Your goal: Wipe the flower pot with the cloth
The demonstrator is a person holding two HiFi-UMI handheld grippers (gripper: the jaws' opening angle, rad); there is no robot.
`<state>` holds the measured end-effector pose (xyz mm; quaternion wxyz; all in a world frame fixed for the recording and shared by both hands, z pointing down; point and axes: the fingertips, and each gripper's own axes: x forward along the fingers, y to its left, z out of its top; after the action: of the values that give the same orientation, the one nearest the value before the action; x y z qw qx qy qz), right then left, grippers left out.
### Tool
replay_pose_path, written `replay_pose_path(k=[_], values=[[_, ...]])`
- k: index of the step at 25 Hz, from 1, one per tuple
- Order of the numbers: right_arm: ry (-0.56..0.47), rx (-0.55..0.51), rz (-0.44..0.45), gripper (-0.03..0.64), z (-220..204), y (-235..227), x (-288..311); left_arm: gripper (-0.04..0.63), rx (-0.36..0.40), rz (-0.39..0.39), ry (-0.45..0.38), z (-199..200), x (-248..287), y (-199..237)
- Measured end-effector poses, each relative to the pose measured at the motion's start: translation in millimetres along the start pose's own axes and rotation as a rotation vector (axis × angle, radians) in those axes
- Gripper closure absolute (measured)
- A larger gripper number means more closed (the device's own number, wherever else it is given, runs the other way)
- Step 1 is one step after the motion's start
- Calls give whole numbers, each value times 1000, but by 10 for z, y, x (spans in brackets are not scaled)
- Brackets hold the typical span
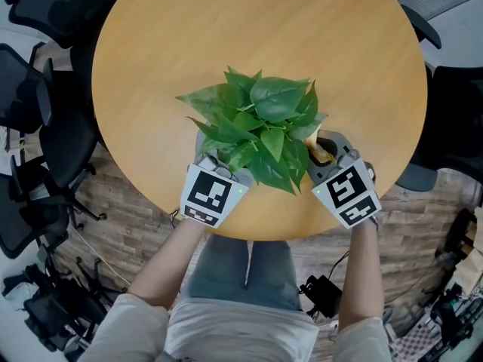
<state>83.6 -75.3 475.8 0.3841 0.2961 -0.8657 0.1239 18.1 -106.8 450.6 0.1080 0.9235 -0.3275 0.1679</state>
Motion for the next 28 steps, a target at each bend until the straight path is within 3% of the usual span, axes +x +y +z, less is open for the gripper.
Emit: replay_pose_path(k=[8, 17, 28], values=[[-6, -80, 32, 555, 190, -92, 124, 114, -51, 77, -11, -9, 13, -3], [-14, -143, 66, 555, 177, 151, 91, 115, -72, 88, -17, -16, 25, -4], [-21, -116, 59, 555, 146, 311, 99, 124, -70, 73, -8, -71, 24, -6]])
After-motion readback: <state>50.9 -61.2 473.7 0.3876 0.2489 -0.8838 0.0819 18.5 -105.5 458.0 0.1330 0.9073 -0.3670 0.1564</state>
